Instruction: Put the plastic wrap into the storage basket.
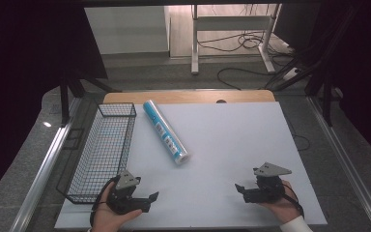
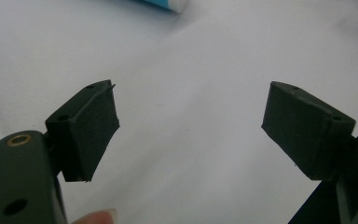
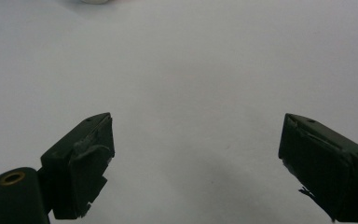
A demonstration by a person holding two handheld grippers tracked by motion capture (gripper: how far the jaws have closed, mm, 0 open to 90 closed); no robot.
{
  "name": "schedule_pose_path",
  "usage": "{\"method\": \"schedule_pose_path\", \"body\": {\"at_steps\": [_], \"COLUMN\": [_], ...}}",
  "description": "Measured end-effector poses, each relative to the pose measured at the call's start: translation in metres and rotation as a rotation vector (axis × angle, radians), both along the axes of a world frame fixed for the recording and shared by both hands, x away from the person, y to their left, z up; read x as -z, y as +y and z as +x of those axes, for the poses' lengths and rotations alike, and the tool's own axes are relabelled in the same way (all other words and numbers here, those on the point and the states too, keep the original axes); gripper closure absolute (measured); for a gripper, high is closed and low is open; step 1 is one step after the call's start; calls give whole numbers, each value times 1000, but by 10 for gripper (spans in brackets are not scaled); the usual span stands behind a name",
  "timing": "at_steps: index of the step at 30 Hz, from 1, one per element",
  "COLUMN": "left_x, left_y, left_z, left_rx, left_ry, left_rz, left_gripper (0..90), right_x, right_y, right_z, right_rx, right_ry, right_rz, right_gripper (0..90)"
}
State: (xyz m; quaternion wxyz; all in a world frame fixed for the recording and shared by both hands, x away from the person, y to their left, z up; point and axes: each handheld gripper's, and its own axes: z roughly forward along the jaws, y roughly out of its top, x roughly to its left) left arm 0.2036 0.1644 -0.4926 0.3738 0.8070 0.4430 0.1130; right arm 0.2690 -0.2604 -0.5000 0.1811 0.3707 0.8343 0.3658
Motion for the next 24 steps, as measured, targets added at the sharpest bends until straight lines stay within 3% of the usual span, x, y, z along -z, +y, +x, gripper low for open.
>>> {"method": "schedule_pose_path", "body": {"at_steps": [11, 17, 24], "left_x": [2, 3, 3], "left_y": [4, 2, 3], "left_z": [0, -1, 1], "left_rx": [-8, 0, -19], "left_ry": [-16, -20, -14], "left_rz": [-3, 9, -8], "left_gripper": [177, 177, 177], "right_x": [-6, -7, -14], "right_y": [0, 0, 9], "right_z": [1, 2, 3], "right_rx": [39, 42, 33], "right_ry": [-6, 19, 40], "right_rz": [9, -8, -10], "right_gripper": [119, 126, 128]}}
